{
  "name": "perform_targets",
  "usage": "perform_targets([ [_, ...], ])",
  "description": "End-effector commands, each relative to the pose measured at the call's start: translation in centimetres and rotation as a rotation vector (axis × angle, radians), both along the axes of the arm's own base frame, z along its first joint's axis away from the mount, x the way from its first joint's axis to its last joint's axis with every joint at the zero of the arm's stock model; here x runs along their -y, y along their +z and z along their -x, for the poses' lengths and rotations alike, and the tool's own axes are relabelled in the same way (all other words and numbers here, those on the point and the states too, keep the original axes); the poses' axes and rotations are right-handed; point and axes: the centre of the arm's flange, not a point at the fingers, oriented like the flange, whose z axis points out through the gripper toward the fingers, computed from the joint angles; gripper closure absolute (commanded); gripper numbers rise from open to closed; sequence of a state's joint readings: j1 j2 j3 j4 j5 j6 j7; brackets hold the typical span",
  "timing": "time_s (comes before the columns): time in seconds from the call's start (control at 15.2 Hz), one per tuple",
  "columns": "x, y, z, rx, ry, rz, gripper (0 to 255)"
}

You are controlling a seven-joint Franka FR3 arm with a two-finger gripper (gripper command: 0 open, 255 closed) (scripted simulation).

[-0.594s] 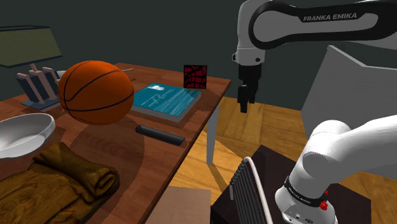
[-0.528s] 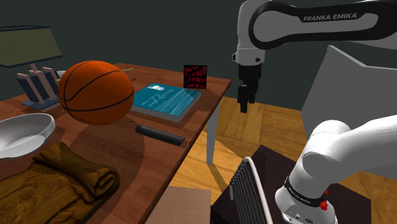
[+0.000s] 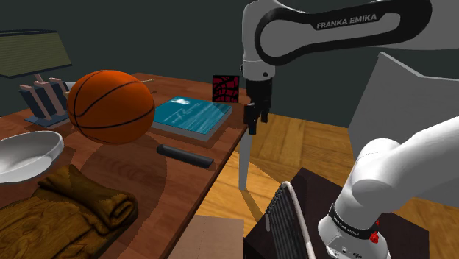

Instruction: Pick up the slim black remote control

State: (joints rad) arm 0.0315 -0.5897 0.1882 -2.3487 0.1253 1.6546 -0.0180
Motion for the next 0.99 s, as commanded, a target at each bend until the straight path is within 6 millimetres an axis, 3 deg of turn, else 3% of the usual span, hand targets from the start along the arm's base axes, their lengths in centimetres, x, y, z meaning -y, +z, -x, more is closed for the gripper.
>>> perform_targets([
  [0.0,-2.2,-0.1,-1.0,0.015,0.009,0.006,0],
  [0.92,-18.1,-1.3,-10.1,0.113,0.074,0.057,0],
])
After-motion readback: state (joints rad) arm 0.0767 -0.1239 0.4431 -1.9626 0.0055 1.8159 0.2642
